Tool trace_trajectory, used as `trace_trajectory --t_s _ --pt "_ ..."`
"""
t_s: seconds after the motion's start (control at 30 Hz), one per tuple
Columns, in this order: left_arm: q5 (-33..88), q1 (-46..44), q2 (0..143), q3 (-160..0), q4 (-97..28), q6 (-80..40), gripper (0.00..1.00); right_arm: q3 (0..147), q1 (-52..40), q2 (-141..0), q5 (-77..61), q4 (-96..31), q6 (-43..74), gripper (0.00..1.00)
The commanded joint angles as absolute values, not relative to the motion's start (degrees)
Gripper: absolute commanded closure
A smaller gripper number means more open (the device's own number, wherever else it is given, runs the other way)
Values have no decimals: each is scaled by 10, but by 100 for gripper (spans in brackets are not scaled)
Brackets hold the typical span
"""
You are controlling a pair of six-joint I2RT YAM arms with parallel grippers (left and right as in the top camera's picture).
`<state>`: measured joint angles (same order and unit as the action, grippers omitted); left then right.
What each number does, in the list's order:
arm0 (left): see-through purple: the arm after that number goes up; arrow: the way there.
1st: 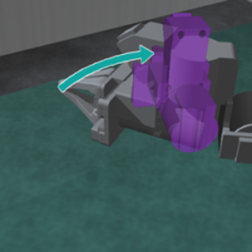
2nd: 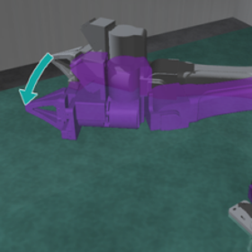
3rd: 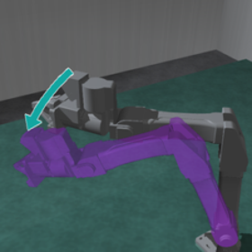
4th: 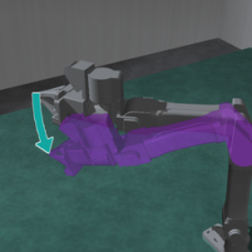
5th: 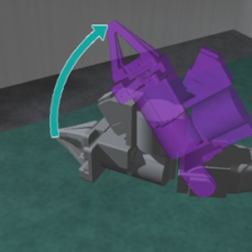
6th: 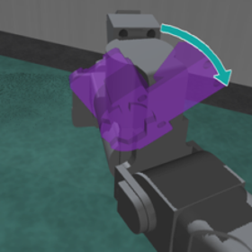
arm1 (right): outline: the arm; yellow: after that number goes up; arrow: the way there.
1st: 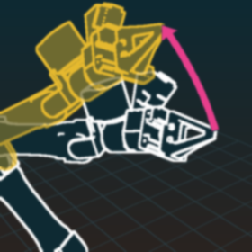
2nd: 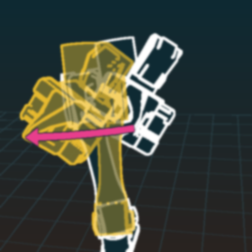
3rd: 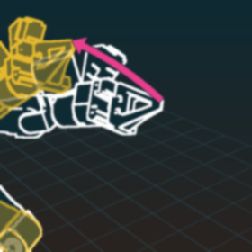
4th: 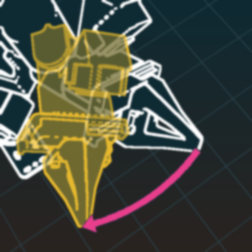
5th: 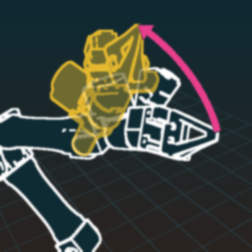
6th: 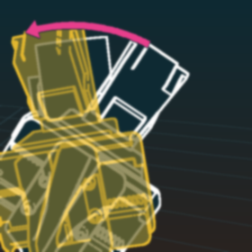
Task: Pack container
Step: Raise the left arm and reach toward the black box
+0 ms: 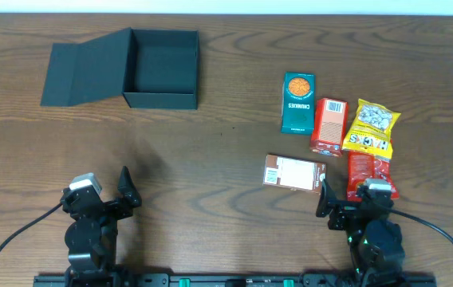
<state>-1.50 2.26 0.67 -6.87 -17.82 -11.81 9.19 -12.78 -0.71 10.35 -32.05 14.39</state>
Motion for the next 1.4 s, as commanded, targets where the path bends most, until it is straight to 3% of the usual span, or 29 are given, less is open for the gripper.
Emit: trace_trajectory --t_s 0.0,0.9,1.13,1.37 --pt "-19 26 3 -56 -182 -116 5 86 -124 -3 111 -321 136 1" --pt "-9 26 3 -56 -181 -131 5 86 -124 -3 111 -321 136 1" --pt "291 26 3 -56 -181 -465 5 86 -124 -3 111 -321 136 1" --pt "251 26 3 -56 -130 -616 5 86 -124 -3 111 -321 136 1"
